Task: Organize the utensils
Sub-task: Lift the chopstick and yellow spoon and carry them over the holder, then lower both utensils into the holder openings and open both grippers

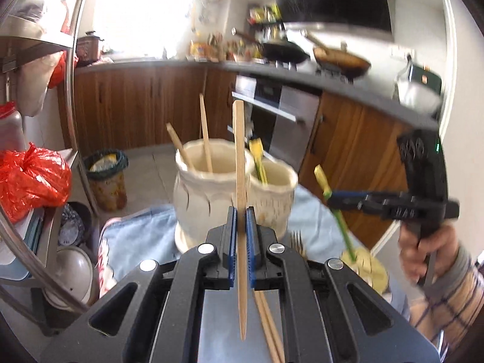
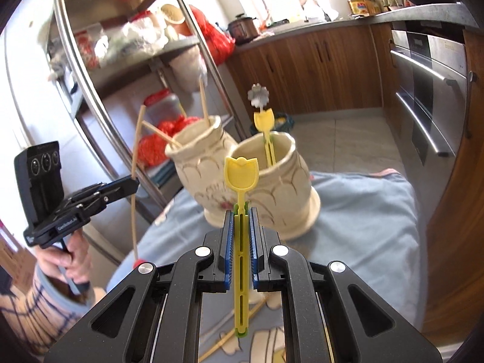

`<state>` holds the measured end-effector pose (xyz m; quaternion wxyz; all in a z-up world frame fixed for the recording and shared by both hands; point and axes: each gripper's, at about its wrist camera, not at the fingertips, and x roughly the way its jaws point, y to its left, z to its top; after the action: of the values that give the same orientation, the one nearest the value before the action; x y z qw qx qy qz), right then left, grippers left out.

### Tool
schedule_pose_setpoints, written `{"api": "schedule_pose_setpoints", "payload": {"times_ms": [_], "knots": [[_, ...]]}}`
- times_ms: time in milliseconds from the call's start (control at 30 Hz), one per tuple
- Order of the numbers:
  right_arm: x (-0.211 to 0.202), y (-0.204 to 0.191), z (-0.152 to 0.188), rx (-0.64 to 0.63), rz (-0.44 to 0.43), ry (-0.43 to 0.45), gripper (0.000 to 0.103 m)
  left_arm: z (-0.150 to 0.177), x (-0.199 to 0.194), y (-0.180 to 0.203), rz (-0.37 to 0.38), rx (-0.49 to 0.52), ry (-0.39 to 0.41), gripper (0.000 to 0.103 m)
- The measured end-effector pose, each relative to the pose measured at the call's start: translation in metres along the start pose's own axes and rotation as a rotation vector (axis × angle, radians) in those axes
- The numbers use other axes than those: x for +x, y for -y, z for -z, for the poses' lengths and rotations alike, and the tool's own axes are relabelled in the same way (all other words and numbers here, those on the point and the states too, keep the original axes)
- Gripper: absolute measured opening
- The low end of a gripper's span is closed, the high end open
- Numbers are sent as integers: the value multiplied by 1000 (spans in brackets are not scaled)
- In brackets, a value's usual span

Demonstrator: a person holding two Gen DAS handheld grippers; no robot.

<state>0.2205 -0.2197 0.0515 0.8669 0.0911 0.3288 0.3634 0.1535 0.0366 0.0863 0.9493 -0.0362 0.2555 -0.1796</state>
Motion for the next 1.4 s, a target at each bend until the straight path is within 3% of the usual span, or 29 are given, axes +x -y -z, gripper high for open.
{"api": "schedule_pose_setpoints", "payload": {"times_ms": [400, 833, 967, 1200, 1400], "knots": [[10, 0, -40, -10, -22, 151, 11, -42, 13, 1, -22, -18, 219, 6], [12, -7, -65, -75, 44, 294, 11, -83, 5, -5, -39, -60, 433, 6], [13, -8, -72, -93, 64, 341, 11, -84, 7, -3, -90, -53, 493, 6], [32, -1, -75, -75, 78, 359, 11, -74, 26, 1, -134, -41, 508, 6], [49, -2, -67, -101, 115, 323, 11, -62, 48, 12, -160, -3, 455, 6]]}}
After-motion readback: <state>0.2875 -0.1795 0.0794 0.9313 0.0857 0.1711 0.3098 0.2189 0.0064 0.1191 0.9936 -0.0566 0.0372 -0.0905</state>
